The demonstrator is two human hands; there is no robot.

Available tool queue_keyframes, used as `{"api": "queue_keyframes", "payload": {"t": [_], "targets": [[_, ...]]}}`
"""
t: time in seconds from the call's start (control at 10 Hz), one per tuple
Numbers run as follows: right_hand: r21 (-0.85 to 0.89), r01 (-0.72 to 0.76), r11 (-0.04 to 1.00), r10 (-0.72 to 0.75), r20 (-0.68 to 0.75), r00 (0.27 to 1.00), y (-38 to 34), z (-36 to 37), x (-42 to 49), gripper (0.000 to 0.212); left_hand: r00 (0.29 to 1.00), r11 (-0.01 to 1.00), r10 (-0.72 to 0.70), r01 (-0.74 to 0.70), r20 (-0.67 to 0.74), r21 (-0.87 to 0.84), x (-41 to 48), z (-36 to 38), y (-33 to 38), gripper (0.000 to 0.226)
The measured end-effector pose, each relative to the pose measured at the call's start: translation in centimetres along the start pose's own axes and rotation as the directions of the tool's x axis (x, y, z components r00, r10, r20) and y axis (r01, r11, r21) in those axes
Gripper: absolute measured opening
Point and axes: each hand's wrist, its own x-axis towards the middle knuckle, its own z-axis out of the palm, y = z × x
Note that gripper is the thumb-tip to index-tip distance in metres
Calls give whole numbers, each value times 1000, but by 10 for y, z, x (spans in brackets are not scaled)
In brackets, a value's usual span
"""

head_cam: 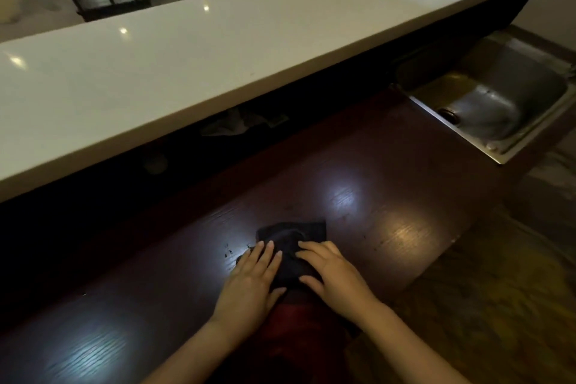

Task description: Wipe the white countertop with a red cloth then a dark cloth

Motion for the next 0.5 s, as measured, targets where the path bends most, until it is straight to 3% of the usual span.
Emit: {"api": "queue_keyframes", "payload": {"t": [0.2,0.3,0.4,0.5], "targets": [[-32,-24,999,24,15,1000,-12,-9,1,43,994,1000,-11,8,110,27,0,-10,3,70],[96,-35,995,44,-100,994,-45,-56,3,33,940,995,12,21,341,-94,10,-26,-6,66],[345,164,924,33,-500,866,-98,-154,-8,17,920,990,87,-36,382,-139,29,-73,-20,59],[357,423,833,-52,-710,702,-155,-262,-52,29,972,974,110,-63,209,-218,47,-138,-33,54]]}}
